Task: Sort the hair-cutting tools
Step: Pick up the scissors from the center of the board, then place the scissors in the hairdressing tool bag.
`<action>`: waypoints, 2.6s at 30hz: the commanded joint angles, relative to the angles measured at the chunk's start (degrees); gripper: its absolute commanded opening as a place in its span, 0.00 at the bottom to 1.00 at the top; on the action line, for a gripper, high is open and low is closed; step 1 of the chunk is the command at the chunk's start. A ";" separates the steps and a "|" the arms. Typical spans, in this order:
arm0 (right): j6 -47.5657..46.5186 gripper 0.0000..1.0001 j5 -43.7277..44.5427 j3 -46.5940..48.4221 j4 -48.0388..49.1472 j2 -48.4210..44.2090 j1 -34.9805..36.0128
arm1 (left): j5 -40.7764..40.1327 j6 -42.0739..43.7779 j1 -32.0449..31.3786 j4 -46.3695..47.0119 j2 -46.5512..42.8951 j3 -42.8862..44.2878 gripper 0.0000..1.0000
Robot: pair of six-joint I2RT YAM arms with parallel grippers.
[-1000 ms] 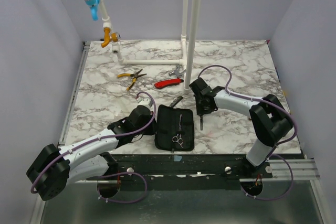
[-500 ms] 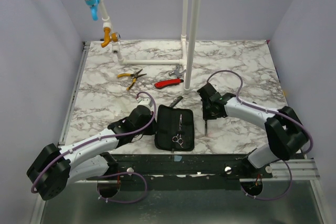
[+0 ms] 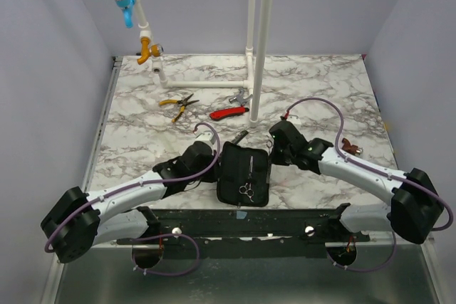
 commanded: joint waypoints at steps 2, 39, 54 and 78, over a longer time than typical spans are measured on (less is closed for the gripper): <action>4.68 0.01 5.82 -1.43 6.11 1.82 0.43 | 0.86 0.91 -2.53 0.13 1.38 2.80 0.00; 0.61 0.01 16.24 3.74 9.53 16.18 0.41 | -1.47 0.29 -5.58 0.35 4.69 4.57 0.00; 2.46 0.01 10.92 0.94 6.90 12.33 3.43 | -4.54 -0.72 -5.58 0.88 6.02 5.38 0.00; 8.05 0.01 6.96 -3.91 5.32 10.28 7.26 | -10.96 -5.29 -5.58 -1.66 2.51 4.80 0.00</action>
